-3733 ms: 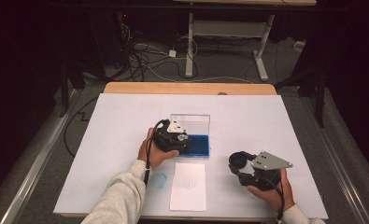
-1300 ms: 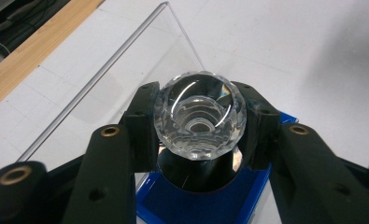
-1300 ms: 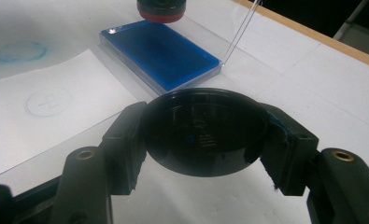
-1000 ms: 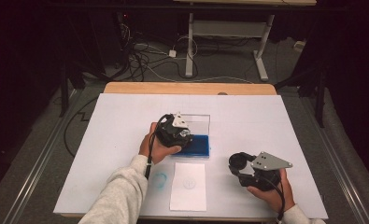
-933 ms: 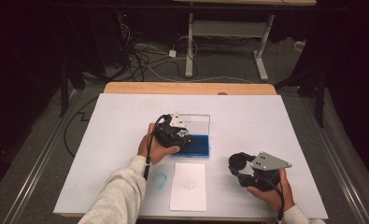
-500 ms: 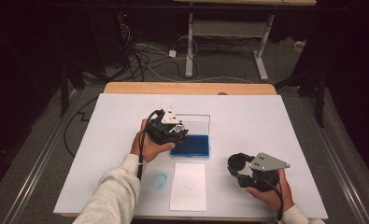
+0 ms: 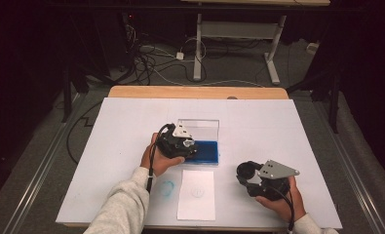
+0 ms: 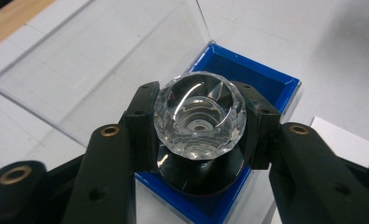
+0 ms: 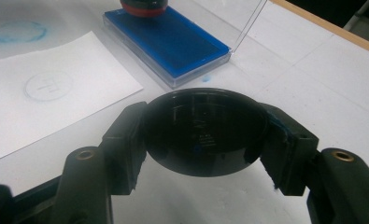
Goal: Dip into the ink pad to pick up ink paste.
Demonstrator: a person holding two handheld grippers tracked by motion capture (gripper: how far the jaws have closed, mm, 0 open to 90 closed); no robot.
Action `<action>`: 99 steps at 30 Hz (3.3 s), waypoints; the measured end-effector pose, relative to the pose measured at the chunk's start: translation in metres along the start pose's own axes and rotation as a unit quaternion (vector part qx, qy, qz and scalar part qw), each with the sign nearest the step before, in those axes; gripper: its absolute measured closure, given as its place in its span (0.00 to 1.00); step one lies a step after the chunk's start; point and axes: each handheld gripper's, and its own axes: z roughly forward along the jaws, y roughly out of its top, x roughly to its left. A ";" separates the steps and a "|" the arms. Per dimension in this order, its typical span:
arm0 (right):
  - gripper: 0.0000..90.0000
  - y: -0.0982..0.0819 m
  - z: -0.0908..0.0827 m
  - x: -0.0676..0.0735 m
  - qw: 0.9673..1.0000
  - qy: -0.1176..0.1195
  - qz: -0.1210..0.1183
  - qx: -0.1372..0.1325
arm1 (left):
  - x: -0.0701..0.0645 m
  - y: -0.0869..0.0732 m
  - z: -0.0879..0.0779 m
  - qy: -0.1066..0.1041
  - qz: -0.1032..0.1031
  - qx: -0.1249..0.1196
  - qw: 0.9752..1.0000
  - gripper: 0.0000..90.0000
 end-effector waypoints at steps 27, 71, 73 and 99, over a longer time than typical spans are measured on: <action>0.42 0.000 0.001 0.001 1.000 0.005 -0.005 0.004 | 0.003 -0.012 0.013 -0.004 -0.006 -0.015 1.000 0.60; 0.42 0.001 0.001 0.003 1.000 0.008 -0.004 0.000 | -0.001 -0.008 0.012 0.011 0.013 0.012 1.000 0.60; 0.42 0.001 0.001 0.003 1.000 0.007 -0.004 0.000 | -0.001 -0.008 0.012 0.012 0.015 0.014 1.000 0.60; 0.42 0.003 -0.004 0.001 1.000 0.002 -0.003 -0.008 | -0.004 0.008 -0.039 0.036 0.019 -0.036 0.999 0.61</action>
